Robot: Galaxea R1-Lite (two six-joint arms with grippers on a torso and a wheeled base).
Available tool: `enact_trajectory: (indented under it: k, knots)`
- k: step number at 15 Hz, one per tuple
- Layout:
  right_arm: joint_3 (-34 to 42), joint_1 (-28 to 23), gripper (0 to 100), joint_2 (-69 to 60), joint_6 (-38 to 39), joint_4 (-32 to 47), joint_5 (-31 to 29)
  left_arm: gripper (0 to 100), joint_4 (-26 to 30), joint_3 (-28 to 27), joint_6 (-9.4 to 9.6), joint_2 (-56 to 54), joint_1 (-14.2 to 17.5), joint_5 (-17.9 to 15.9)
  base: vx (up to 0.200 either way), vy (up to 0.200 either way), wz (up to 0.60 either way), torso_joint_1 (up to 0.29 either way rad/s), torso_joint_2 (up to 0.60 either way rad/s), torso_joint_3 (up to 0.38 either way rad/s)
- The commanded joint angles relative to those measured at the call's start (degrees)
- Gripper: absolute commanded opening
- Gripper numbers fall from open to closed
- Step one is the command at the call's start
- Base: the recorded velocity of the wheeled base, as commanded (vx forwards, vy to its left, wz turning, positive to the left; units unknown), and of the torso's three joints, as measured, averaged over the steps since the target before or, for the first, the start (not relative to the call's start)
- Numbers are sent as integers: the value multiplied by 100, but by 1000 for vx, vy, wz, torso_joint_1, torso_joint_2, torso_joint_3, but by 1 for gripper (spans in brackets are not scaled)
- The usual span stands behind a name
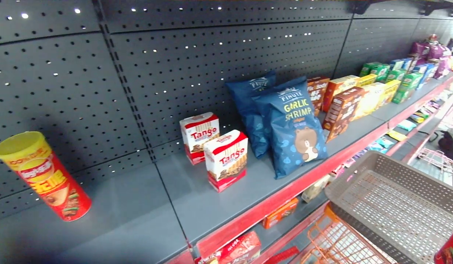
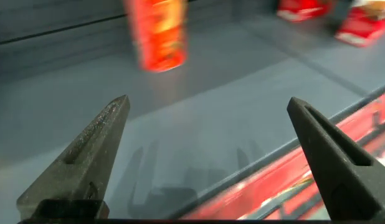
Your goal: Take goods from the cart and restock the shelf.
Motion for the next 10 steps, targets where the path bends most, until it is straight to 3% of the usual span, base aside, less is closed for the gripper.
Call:
enact_trajectory:
  k: [1, 10]
  knots:
    - [44, 17, 0, -166, -6, -4, -1, 100, -4, 0, -1, 0, 4, 4, 0, 0, 600, 7, -7, -2]
    - [255, 140, 0, -306, -24, -13, 8, 100, -4, 0, -1, 0, 4, 4, 0, 0, 600, 2, 1, 3]
